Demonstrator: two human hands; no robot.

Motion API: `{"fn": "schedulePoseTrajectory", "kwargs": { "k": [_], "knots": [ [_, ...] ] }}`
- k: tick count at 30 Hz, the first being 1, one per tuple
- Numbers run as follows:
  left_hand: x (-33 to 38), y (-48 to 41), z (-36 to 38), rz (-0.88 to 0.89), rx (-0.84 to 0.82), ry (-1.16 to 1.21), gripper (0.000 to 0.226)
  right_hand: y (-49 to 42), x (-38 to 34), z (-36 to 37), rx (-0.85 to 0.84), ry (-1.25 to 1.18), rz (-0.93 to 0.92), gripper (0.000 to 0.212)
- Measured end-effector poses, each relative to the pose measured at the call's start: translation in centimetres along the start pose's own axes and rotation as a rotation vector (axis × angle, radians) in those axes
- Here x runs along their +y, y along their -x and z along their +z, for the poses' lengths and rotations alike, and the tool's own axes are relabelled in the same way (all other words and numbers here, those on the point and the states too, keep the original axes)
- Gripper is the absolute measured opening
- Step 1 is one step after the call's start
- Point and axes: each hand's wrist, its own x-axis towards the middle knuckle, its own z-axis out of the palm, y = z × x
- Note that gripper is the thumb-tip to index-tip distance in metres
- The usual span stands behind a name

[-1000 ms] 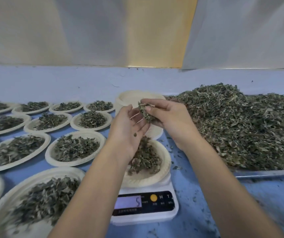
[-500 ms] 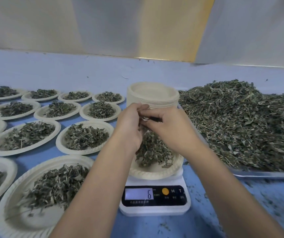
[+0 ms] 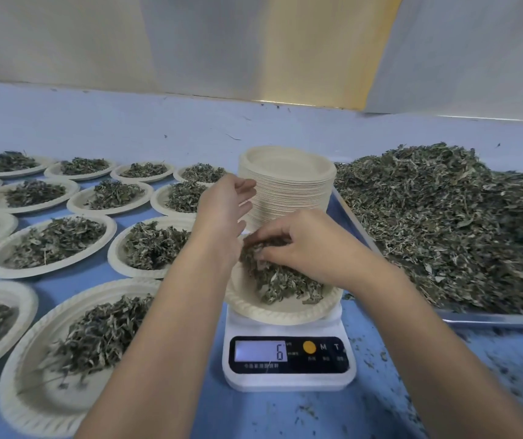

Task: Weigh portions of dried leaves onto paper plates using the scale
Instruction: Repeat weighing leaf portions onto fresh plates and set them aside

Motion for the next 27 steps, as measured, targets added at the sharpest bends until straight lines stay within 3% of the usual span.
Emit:
{"fn": "schedulePoseTrajectory", "kwargs": {
  "k": [3, 8, 11, 27],
  "knots": [
    [0.02, 0.18, 0.24, 0.011, 0.002, -0.004, 0.026, 0.07, 0.00, 0.08, -0.048, -0.057, 0.010, 0.022],
    [0.05, 0.20, 0.47, 0.017, 0.009, -0.003, 0.026, -0.12, 0.24, -0.28, 0.152, -0.227, 0.039, 0.015],
    [0.03, 0.17, 0.23, 0.036, 0.007, -0.006, 0.026, -0.13, 0.45, -0.45, 0.240, -0.198, 0.047, 0.018],
    [-0.36, 0.30, 0.88, 0.045, -0.083, 0.046, 0.024, -0.24, 0.88, -0.30, 0.322, -0.186, 0.034, 0.025]
  ]
}}
